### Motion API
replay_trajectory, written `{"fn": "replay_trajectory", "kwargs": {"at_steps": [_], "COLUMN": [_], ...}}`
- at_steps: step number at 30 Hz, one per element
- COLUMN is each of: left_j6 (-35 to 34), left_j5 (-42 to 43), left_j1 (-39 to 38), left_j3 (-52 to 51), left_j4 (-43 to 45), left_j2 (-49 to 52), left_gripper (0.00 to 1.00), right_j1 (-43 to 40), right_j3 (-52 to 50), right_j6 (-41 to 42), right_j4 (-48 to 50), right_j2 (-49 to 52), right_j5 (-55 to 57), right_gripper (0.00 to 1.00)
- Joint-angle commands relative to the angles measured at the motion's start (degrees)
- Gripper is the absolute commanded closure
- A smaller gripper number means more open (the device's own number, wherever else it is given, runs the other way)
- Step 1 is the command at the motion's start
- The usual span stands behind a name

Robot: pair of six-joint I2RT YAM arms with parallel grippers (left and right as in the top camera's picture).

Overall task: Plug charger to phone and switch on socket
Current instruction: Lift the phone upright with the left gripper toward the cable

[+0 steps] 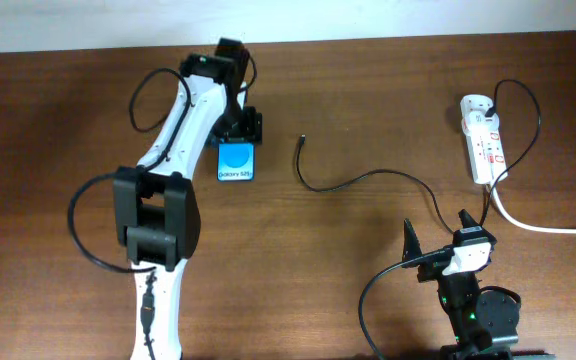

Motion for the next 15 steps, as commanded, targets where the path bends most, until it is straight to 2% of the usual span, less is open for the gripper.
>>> {"fn": "replay_trajectory", "kwargs": {"at_steps": [1, 5, 7, 8, 9, 10, 15], "left_j6": [-1.55, -3.48, -3.67, -3.67, -3.85, -4.15, -10.54], "left_j5": [3.76, 7.74, 12.04, 13.73, 15.26, 19.32, 25.46], "left_j1": [0.15, 0.66, 1.16, 1.44, 1.73, 2.38, 4.17], "left_j3": [7.78, 11.26, 11.65, 11.65, 11.65, 11.65, 11.65], "left_j4": [-2.67, -4.66, -4.61, -4.61, -4.63, -4.57, -4.63], "left_j2": [-0.46, -0.46, -0.46, -0.46, -0.46, -0.46, -0.46], "left_gripper": [0.36, 0.69, 0.91, 0.96, 1.0, 1.0, 1.0], "right_j1": [0.33, 0.33, 0.33, 0.33, 0.33, 0.33, 0.33], "right_j3": [-0.39, -0.39, -0.39, -0.39, -0.39, -0.39, -0.39], "right_j6": [0.44, 0.42, 0.44, 0.42, 0.44, 0.44, 0.44], "right_j4": [-0.09, -0.09, -0.09, -0.09, -0.09, -0.09, -0.09], "right_j2": [-0.39, -0.39, -0.37, -0.39, -0.39, -0.39, -0.39], "right_j5": [-0.31, -0.31, -0.31, -0.31, -0.31, -0.31, -0.31], "right_gripper": [0.02, 0.02, 0.02, 0.02, 0.02, 0.02, 0.02]}}
